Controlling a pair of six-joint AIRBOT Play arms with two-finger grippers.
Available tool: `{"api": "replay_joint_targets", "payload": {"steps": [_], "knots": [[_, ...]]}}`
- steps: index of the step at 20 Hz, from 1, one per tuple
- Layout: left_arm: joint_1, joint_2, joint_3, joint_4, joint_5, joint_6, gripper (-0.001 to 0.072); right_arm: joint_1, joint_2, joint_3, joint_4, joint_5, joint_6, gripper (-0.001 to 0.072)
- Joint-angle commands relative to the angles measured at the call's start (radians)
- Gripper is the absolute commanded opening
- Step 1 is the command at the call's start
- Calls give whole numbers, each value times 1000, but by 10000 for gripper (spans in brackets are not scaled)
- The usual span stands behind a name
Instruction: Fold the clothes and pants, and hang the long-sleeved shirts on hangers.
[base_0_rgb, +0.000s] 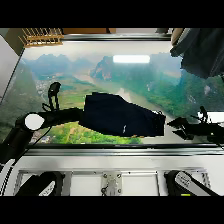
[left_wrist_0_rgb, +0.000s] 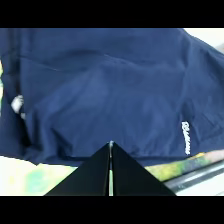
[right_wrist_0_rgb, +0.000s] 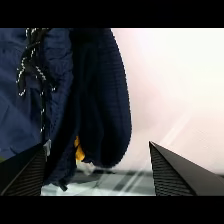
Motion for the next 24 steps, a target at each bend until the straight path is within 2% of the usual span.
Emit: {"api": "replay_joint_targets", "payload": {"steps": [1,4,7,17,24], "knots": [[-31,2,0,0,1,-30,7,-31,-149,-10,147,-2,-202,720],[-31,2,0,-1,-8,-40,7,-31,-217,-10,243,5,-281,720],[-30,2,0,-1,-18,-57,7,-31,-228,-10,265,5,-314,720],[-30,2,0,-1,-17,-65,7,-4,-229,-10,244,-1,-314,720],[-30,2,0,-1,-21,-65,7,167,-272,-10,246,-22,-285,720]]}}
